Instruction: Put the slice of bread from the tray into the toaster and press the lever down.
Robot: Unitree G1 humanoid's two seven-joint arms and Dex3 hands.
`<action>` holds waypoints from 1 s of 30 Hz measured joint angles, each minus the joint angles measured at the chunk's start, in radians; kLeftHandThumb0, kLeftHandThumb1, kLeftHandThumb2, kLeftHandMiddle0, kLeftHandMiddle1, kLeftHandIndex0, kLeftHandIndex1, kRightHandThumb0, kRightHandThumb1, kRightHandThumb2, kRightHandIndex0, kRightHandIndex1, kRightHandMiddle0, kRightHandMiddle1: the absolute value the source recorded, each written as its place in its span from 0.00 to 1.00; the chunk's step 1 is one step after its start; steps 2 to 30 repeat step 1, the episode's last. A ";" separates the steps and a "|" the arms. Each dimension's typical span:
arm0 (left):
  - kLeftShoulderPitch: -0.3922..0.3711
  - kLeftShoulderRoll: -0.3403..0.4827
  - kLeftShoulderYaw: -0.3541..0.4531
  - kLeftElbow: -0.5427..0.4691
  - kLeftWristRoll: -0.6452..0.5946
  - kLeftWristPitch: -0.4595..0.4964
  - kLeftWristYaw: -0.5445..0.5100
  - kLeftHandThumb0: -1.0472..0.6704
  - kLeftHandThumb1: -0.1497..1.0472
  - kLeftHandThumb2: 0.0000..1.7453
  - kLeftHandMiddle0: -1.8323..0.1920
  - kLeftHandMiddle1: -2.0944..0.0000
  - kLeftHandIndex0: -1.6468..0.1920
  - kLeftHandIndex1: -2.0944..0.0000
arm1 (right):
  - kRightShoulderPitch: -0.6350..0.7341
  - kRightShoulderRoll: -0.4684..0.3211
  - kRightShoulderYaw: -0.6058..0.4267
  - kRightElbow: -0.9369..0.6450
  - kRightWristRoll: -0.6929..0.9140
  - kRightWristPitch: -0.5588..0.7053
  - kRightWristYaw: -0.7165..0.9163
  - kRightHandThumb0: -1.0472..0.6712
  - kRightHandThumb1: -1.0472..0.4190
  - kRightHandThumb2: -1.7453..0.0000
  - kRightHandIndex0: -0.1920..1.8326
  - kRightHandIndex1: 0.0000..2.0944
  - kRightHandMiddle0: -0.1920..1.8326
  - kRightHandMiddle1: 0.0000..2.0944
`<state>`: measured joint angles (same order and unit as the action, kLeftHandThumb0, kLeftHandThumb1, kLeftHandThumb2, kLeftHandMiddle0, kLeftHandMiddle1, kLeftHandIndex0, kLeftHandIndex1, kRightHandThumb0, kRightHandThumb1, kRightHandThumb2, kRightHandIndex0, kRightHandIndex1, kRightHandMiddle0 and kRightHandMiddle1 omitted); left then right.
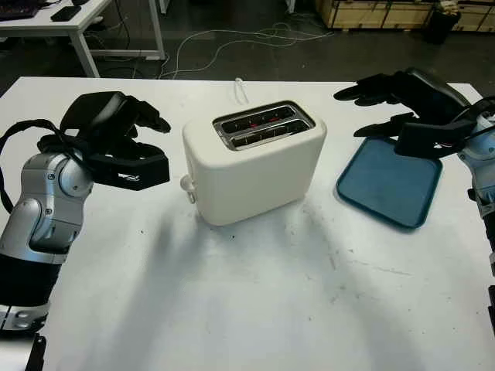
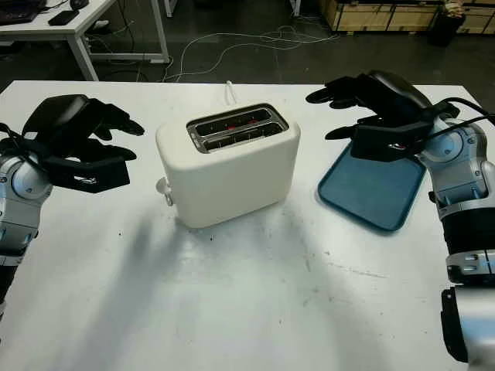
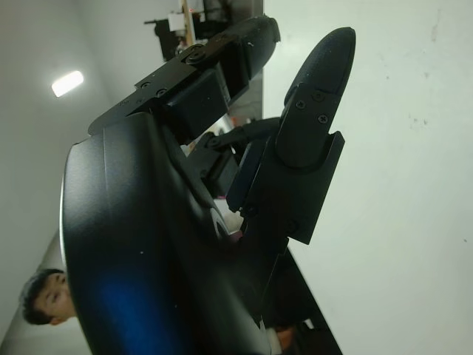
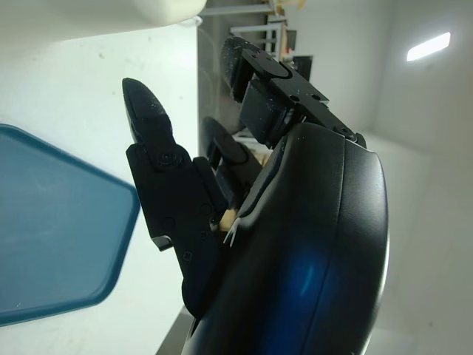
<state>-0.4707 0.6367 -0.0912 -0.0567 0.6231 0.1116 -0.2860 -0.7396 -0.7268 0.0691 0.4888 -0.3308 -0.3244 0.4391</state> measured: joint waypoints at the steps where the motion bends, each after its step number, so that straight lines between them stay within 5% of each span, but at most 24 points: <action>1: 0.000 0.000 0.000 -0.002 0.000 0.002 0.000 0.25 0.79 0.00 0.53 0.57 0.32 1.00 | 0.000 0.000 -0.001 -0.005 0.000 0.002 0.000 0.41 0.18 1.00 0.46 0.00 0.43 0.00; 30: 0.000 0.000 0.000 -0.002 0.000 0.002 0.000 0.25 0.79 0.00 0.53 0.57 0.32 1.00 | 0.000 0.000 -0.001 -0.005 0.000 0.002 0.000 0.41 0.18 1.00 0.46 0.00 0.43 0.00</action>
